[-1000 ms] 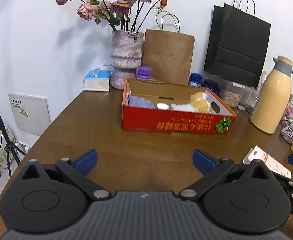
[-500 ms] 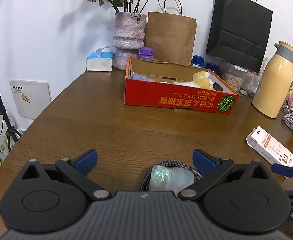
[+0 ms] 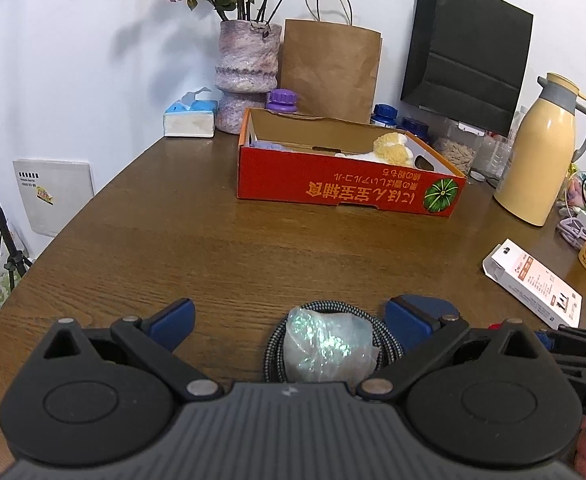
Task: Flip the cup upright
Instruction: 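Grasp the clear plastic bag with the left tool while the right tool grasps the red rose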
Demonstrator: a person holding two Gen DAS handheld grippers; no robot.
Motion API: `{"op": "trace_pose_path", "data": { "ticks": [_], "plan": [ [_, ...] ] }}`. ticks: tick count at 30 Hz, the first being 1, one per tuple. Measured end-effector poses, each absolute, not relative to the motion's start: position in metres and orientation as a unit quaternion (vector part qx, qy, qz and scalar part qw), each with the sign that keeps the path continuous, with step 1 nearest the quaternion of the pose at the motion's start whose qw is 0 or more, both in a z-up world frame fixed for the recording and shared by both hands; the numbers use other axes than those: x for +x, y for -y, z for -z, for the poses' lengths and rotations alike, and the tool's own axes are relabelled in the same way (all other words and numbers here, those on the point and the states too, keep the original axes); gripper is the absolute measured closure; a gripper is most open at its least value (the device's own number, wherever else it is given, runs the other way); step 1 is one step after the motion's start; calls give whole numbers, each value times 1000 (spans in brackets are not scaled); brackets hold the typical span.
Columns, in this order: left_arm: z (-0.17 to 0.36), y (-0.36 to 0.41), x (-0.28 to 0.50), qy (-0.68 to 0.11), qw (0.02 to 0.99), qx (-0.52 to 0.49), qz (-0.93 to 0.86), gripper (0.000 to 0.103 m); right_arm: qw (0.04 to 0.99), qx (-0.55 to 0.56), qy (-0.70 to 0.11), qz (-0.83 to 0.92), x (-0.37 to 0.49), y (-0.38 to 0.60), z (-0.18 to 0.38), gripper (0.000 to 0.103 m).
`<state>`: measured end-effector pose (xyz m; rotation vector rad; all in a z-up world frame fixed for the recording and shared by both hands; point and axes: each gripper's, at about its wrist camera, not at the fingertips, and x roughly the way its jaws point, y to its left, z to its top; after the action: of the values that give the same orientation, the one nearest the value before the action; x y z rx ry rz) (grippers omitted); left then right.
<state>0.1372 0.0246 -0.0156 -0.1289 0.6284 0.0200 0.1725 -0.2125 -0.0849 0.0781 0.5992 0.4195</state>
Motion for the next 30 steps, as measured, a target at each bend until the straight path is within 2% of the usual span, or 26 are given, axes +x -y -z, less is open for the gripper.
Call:
{"op": "trace_pose_path", "data": {
  "ticks": [11, 19, 22, 30],
  "plan": [
    [23, -20, 134, -314, 947, -61, -5, 0, 963, -5, -197, -186, 146, 205, 75, 75],
    [26, -7, 132, -308, 950, -49, 10, 0, 968, -8, -177, -176, 142, 205, 73, 75],
    [28, -4, 130, -304, 951, -45, 14, 4, 969, -5, -176, -173, 143, 206, 73, 75],
    [35, -2, 131, -308, 950, -44, 24, 27, 969, -5, -175, -173, 142, 205, 74, 75]
  ]
}}
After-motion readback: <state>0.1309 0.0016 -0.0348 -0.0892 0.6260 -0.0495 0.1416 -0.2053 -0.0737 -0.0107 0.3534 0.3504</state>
